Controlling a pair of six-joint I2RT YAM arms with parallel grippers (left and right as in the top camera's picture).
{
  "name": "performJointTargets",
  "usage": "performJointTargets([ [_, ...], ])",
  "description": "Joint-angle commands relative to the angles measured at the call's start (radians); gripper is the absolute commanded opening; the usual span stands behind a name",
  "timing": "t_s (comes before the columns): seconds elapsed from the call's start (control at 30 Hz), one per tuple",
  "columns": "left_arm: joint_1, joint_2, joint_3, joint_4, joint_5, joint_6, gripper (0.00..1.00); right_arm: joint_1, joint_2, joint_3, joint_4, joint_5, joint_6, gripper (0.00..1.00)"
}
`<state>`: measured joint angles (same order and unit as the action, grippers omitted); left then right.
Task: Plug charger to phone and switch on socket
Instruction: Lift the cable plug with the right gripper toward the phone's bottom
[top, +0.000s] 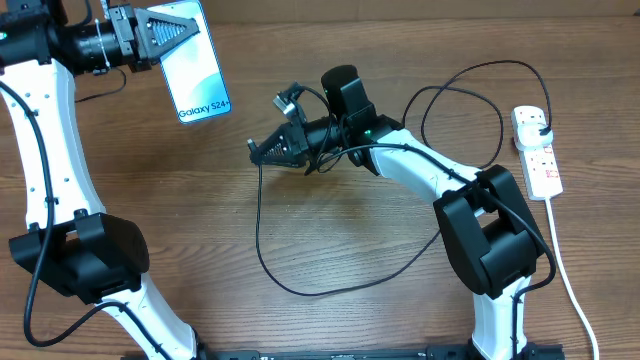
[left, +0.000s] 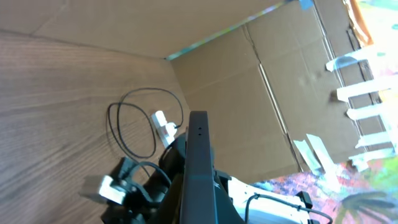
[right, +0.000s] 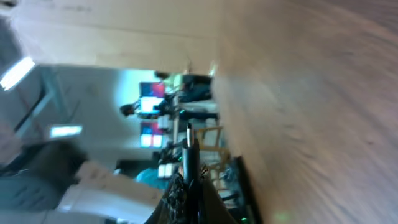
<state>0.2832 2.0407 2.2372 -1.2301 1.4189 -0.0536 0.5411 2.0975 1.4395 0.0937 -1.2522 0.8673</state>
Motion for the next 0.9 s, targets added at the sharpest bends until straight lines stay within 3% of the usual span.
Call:
performJointTargets([
  [0.0, 0.005, -0.002, 0.008, 0.094, 0.069, -0.104, 0.04, -0.003, -0.001, 0.015, 0.146, -0.102, 0.177, 0.04],
  [0.07, 0.005, -0.002, 0.008, 0.141, 0.068, -0.154, 0.04, -0.003, -0.001, 0.015, 0.220, -0.104, 0.245, 0.04],
  [0.33, 0.004, -0.002, 0.008, 0.323, 0.018, -0.377, 0.04, -0.003, -0.001, 0.015, 0.893, -0.064, 0.748, 0.04],
  [0.43, 0.004, -0.002, 0.008, 0.346, -0.013, -0.490, 0.04, -0.004, -0.001, 0.015, 1.046, -0.032, 0.859, 0.04],
  [0.87, -0.049, -0.002, 0.008, 0.368, -0.063, -0.513, 0.04, -0.002, -0.001, 0.015, 1.174, 0.013, 0.921, 0.04],
])
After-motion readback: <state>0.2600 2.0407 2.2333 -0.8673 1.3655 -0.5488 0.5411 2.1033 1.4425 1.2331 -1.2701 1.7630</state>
